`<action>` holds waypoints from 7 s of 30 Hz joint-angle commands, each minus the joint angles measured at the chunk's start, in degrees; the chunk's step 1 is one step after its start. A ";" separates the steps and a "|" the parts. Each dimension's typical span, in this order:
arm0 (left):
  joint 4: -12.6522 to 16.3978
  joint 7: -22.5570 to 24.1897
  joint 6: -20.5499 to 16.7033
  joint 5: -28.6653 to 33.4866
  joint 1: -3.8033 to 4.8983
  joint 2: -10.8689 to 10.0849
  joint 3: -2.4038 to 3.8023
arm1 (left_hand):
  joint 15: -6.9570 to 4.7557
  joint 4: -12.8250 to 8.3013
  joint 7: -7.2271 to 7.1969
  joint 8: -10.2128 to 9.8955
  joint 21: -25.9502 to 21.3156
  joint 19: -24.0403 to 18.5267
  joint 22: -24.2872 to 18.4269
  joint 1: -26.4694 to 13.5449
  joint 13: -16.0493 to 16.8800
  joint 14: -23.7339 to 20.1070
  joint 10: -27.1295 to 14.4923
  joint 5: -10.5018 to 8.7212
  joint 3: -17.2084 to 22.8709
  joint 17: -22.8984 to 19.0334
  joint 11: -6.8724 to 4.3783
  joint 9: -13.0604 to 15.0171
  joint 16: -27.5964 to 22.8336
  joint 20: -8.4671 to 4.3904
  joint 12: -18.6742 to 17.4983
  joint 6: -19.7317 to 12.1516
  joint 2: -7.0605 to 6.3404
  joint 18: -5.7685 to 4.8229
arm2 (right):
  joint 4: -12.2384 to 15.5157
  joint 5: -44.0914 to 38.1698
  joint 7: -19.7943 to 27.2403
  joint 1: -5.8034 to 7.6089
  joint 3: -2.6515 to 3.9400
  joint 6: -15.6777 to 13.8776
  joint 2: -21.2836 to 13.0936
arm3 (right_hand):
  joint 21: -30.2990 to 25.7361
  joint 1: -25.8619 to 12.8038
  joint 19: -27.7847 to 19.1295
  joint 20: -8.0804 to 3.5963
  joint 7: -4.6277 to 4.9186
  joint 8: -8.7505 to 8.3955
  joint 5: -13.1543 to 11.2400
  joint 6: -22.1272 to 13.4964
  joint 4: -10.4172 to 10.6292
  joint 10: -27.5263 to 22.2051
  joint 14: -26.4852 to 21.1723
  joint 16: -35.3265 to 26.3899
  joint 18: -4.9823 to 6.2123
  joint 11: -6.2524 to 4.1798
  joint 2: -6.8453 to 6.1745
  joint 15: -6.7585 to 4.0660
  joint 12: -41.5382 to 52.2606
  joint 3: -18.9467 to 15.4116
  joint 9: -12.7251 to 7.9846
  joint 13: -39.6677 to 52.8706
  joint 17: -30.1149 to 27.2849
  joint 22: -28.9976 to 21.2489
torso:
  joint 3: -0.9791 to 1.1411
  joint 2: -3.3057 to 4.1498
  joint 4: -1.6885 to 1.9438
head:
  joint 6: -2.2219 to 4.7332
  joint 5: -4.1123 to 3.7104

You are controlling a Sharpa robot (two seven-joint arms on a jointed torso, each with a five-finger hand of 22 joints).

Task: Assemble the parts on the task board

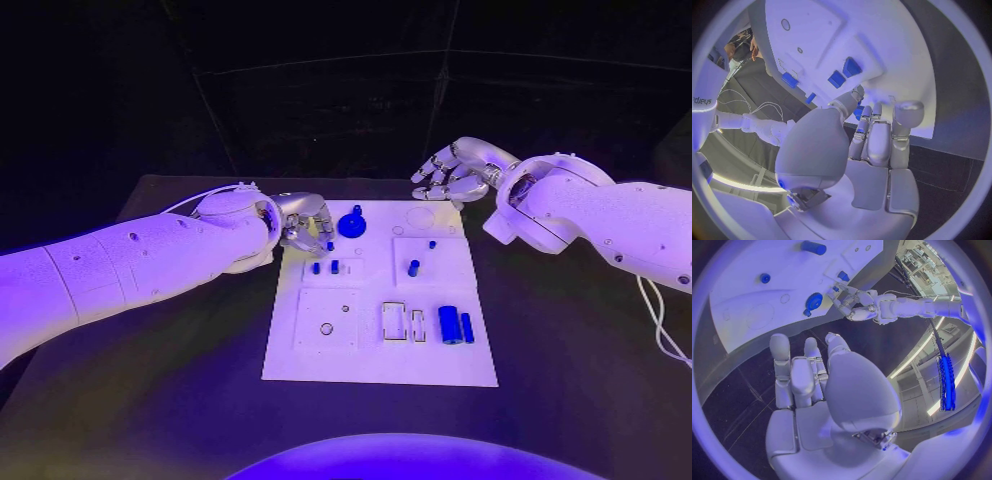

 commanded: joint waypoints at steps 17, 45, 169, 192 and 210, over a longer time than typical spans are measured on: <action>0.94 13.72 -9.42 32.65 0.07 -6.81 0.20 | -0.50 1.07 -0.33 1.49 -4.05 -1.46 -3.29 0.37 1.49 -1.06 8.31 0.18 -0.81 -3.31 -1.35 0.75 -1.54 -0.16 4.56 5.34 2.32 0.83 | 2.31 -21.21 -5.42 -1.47 -0.01 2.58 -4.39 | 2.28 7.09 4.90 -0.35 -0.89 -0.22 -8.73 8.12 -1.45 6.19 1.11 -0.52 -0.33 -0.19 -3.43 -0.33 -19.97 11.36 -0.18 -19.44 0.41 5.40 | 0.02 -0.11 0.33 | 1.95 -3.65; 8.69 34.87 -7.60 76.51 -0.73 -10.41 0.09 | 1.05 3.40 1.22 0.71 -20.08 -11.13 -16.13 -2.90 0.42 -14.04 5.20 0.25 -0.33 -29.51 0.21 0.21 -15.77 1.18 4.27 4.20 3.52 2.81 | 4.63 -35.12 -8.63 -7.60 -0.01 2.69 -2.81 | 4.44 6.56 6.56 0.84 0.41 -5.85 -13.83 7.32 -1.82 3.86 1.59 0.90 -0.90 1.62 -5.35 1.04 -27.12 16.63 -0.24 -26.71 1.71 8.97 | -0.02 -0.16 0.13 | 2.00 -3.40; 6.90 31.83 -8.19 78.02 -0.76 -8.46 0.07 | 1.37 4.17 1.56 1.36 -22.03 -10.73 -17.81 -2.32 0.70 -15.15 3.22 0.24 -4.20 -31.63 0.57 0.36 -16.14 1.65 6.24 2.84 4.51 2.94 | 12.23 -34.46 -2.22 -15.32 -0.58 -3.64 7.31 | 9.89 1.29 8.87 -0.13 -0.31 -8.28 -16.95 14.27 -12.56 9.67 1.63 2.37 -1.98 0.56 -6.88 0.14 -26.51 35.08 -0.10 -28.74 0.61 16.98 | -0.07 -0.18 0.14 | -0.40 2.65; 6.75 31.27 -7.96 78.02 -0.75 -8.47 0.07 | 1.37 4.18 1.57 1.38 -22.06 -10.71 -17.85 -2.31 0.70 -15.15 3.19 0.23 -4.30 -31.66 0.58 0.36 -16.13 1.64 6.29 2.81 4.50 2.94 | 11.74 -35.47 -2.62 -16.36 -0.68 -2.70 8.37 | 9.85 0.97 8.76 -0.09 -0.27 -8.31 -17.16 14.34 -12.68 9.69 1.63 2.40 -1.95 0.60 -6.79 0.18 -26.51 35.06 -0.08 -28.72 0.56 16.82 | -0.14 -0.20 0.16 | -1.12 3.11; 6.54 30.89 -7.71 78.02 -0.75 -8.49 0.07 | 1.38 4.23 1.60 1.40 -22.12 -10.66 -17.91 -2.33 0.70 -15.16 3.11 0.23 -4.49 -31.71 0.60 0.35 -16.13 1.64 6.37 2.73 4.49 2.93 | 11.20 -37.94 -5.29 -16.40 -0.69 0.81 8.95 | 9.48 -0.28 8.15 0.04 -0.23 -8.66 -17.50 14.10 -12.99 9.25 1.48 2.21 -1.77 0.68 -6.96 0.29 -26.75 34.54 -0.11 -28.79 0.01 15.94 | -0.09 -0.17 0.14 | -1.37 3.24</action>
